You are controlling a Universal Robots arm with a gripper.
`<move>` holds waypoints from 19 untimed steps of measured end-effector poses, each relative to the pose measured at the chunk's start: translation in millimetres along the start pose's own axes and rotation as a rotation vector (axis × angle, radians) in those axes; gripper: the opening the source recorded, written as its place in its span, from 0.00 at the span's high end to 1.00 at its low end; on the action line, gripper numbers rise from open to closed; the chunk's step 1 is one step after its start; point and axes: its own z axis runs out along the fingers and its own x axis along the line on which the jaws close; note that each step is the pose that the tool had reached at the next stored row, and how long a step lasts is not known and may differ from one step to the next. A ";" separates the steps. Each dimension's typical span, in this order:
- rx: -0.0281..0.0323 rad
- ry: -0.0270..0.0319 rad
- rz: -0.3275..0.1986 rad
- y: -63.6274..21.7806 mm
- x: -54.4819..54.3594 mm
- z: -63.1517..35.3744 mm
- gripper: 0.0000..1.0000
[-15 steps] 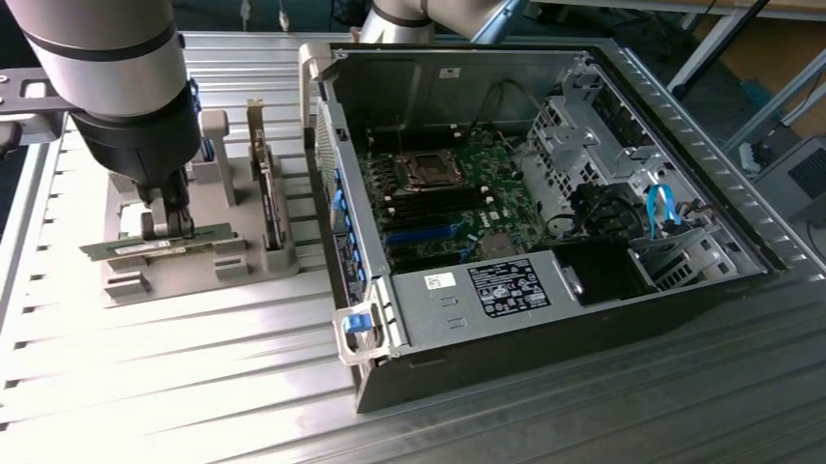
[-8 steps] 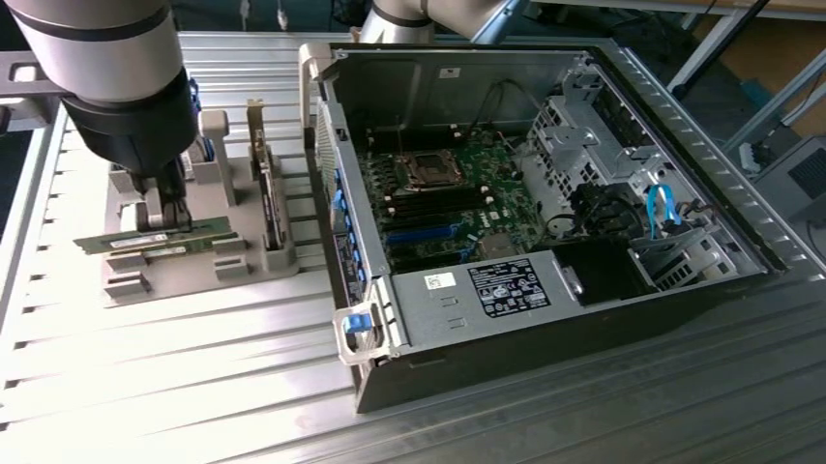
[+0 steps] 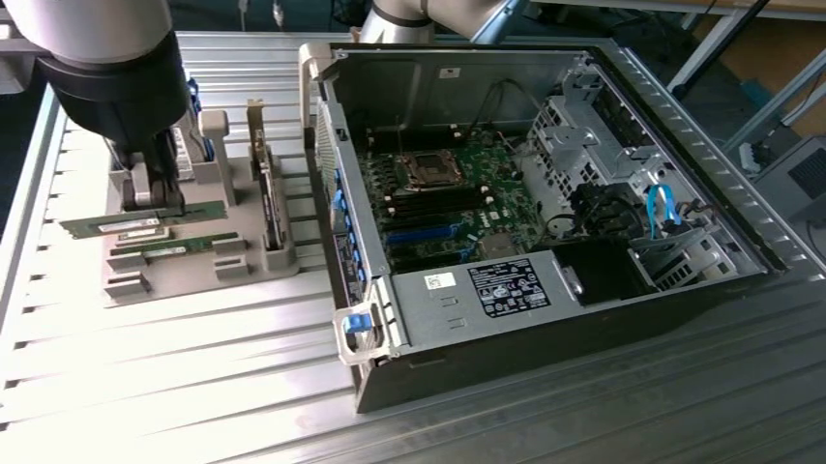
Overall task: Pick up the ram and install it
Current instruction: 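Pick up the ram and move it above insertion slot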
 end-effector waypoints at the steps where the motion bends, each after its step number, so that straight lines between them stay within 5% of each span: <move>1: 0.0000 -0.0001 0.001 0.2 -0.1 -3.0 0.87; 7: 0.0003 -0.0005 0.011 1.1 -0.8 -28.2 0.87; 19: 0.0006 -0.0009 0.020 2.1 -1.4 -52.7 0.87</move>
